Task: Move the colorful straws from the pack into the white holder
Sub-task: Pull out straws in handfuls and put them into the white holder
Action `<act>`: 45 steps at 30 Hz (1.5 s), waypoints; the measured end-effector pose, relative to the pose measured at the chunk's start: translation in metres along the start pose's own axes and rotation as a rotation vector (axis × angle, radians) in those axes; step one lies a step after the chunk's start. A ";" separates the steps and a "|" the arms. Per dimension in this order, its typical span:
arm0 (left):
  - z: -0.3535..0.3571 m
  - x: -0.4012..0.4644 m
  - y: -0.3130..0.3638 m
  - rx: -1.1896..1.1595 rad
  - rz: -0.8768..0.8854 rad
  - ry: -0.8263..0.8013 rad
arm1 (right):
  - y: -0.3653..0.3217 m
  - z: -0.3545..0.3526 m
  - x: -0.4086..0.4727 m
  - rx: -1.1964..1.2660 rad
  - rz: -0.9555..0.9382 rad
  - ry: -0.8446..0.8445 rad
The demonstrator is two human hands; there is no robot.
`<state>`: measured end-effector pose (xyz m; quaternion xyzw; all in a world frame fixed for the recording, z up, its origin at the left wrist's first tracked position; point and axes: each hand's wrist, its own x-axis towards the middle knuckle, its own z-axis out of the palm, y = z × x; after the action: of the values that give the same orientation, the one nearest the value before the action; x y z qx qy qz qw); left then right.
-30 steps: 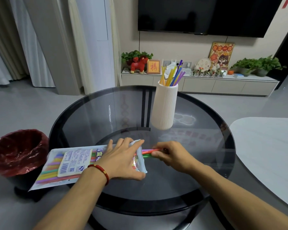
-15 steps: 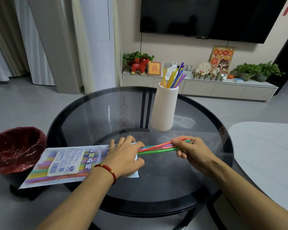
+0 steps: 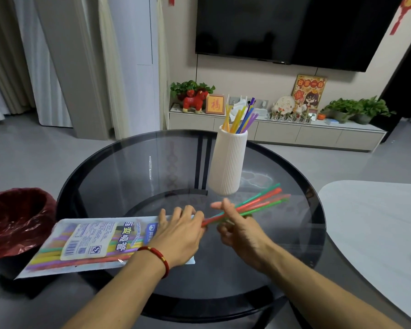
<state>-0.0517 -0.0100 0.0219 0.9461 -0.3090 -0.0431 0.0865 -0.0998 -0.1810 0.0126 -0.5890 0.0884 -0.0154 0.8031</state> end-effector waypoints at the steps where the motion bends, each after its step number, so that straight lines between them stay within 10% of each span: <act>1: 0.001 0.001 0.002 -0.001 0.010 -0.002 | 0.003 0.008 0.002 -0.033 -0.023 0.025; 14: 0.008 0.005 -0.003 0.054 -0.015 -0.118 | -0.104 -0.039 0.002 -0.571 -0.410 0.429; 24: 0.003 0.002 -0.001 0.007 0.010 -0.090 | -0.089 -0.018 0.033 -1.156 -0.364 0.375; 37: 0.009 0.009 0.003 0.017 -0.031 -0.061 | -0.057 -0.023 0.035 -1.028 -0.278 0.375; 45: 0.003 0.016 0.013 -0.148 -0.067 0.077 | -0.092 -0.016 0.035 -0.385 -0.352 0.518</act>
<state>-0.0473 -0.0303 0.0209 0.9480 -0.2694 -0.0322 0.1665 -0.0610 -0.2287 0.0912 -0.7123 0.1872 -0.2851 0.6135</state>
